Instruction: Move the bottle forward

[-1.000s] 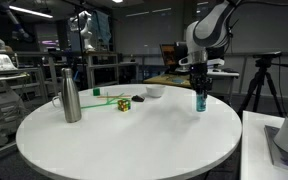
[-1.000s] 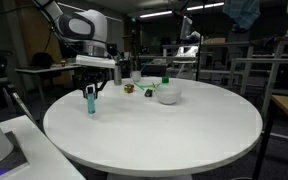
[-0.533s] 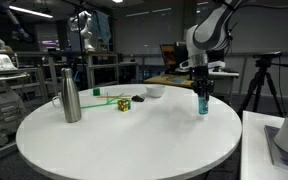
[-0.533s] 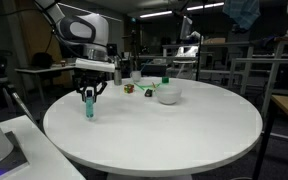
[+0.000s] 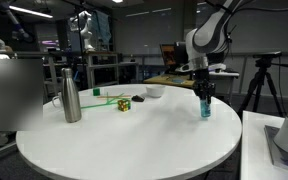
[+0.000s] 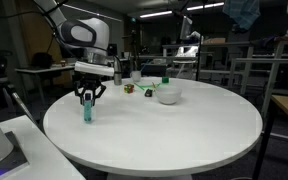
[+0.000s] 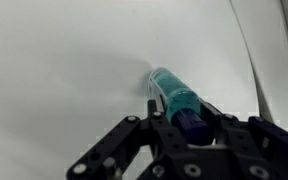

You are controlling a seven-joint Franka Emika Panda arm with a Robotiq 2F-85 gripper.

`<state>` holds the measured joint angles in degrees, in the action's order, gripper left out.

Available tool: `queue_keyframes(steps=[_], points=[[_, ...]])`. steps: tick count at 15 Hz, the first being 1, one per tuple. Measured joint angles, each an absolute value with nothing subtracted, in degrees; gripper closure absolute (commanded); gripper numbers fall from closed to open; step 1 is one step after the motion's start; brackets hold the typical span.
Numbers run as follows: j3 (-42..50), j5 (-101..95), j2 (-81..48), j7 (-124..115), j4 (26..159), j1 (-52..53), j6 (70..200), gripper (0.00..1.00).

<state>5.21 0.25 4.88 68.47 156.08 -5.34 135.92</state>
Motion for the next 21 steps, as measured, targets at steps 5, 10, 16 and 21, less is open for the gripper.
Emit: queue_keyframes(steps=[5,10,16,21], points=[[5.21,0.24,4.87,68.46,156.08,-5.34,135.92,0.65],[5.21,0.24,4.87,68.46,156.08,-5.34,135.92,0.65],[5.21,0.26,4.86,68.46,156.08,-5.34,135.91,0.9],[5.21,0.26,4.68,68.59,156.08,-5.34,135.91,0.9]])
